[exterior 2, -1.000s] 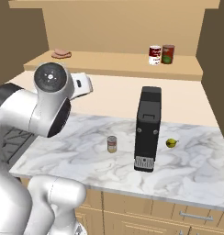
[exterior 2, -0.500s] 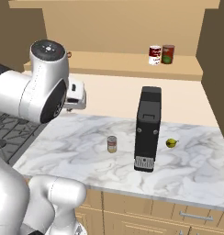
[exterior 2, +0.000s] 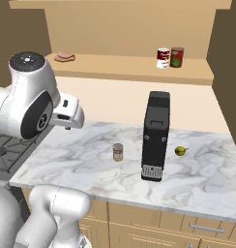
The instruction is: Pick the cans from the counter and place them in their designated side in the cabinet.
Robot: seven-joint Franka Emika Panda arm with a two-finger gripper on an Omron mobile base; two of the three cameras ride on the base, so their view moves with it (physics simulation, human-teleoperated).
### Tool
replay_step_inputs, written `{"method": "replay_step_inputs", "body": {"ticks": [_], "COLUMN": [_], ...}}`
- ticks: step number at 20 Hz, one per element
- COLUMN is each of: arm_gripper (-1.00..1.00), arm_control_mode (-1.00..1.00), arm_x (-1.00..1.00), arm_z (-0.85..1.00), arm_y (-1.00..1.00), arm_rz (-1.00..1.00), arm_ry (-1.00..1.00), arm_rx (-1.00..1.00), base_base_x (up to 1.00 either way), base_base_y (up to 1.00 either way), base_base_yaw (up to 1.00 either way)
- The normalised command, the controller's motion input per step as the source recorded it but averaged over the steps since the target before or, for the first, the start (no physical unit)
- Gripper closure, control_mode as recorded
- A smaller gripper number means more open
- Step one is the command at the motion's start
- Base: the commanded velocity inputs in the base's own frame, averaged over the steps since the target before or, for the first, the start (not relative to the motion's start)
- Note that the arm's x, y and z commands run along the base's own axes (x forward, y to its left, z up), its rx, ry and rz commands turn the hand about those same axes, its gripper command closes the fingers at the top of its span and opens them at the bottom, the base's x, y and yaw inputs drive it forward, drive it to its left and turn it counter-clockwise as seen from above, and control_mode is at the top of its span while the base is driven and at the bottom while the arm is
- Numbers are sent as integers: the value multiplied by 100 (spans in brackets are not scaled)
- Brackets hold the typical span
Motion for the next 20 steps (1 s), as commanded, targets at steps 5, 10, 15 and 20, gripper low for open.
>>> {"method": "replay_step_inputs", "body": {"ticks": [5,10,15,20], "arm_gripper": [-100,-100,-100,-100], "arm_control_mode": [-100,-100,-100,-100], "arm_x": [9,24,21,16], "arm_z": [-12,-13,-14,-17], "arm_y": [-9,-5,0,-5], "arm_rz": [-10,-7,-7,-4], "arm_ry": [5,7,6,2], "arm_rx": [-1,0,-3,-8], "base_base_x": [0,0,0,0], "base_base_y": [0,0,0,0], "base_base_yaw": [0,0,0,0]}}
